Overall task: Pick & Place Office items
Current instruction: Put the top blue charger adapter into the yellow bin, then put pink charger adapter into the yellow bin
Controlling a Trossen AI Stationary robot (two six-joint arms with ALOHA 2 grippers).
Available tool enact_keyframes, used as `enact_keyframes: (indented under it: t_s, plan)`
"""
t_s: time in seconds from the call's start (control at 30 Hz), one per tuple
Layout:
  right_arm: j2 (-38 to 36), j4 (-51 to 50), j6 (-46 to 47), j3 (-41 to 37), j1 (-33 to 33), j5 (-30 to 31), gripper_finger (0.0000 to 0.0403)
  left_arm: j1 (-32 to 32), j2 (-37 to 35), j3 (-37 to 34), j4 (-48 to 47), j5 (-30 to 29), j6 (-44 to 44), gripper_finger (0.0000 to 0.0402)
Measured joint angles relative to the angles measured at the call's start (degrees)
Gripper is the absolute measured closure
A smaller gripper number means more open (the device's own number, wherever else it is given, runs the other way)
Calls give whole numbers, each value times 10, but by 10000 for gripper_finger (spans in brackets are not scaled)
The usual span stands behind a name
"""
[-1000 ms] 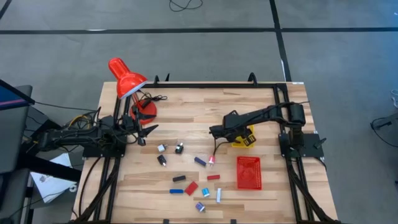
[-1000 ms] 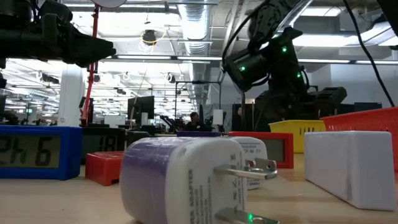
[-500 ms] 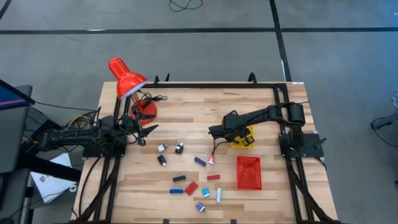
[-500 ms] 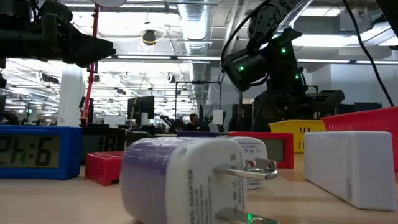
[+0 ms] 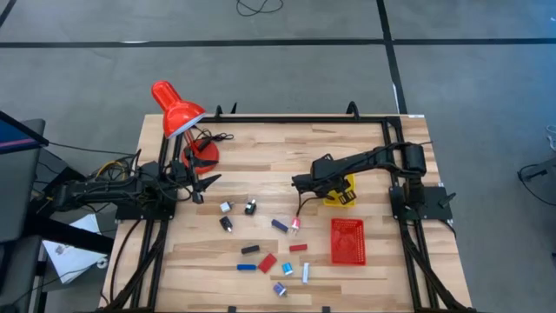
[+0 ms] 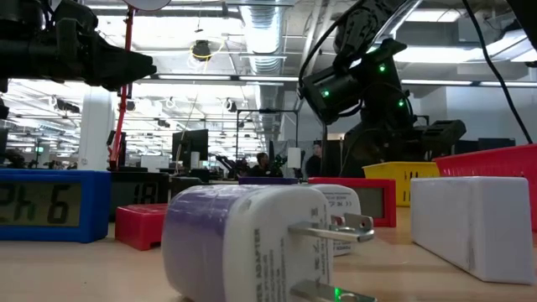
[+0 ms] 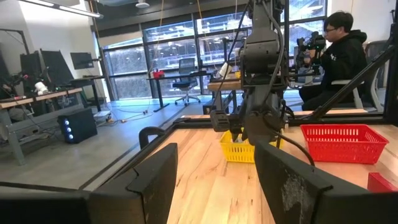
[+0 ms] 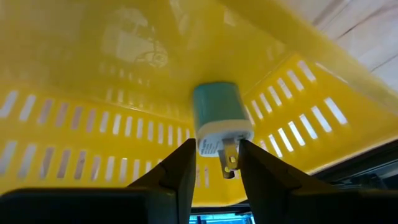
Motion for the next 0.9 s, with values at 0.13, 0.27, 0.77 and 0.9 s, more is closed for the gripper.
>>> enact_keyframes:
  t_s: [0.13,0.27,0.77,0.9]
  plan:
    - [-10,1,5,3,5,0,288,0,0,0,0,0,0,193]
    - [-31,0,31,17,5,0,288,0,0,0,0,0,0,193]
    - [-184,224,140,21,43,-107,259,0,0,0,0,0,0,193]
    - [-197,332,144,21,75,-153,202,0,0,0,0,0,0,193]
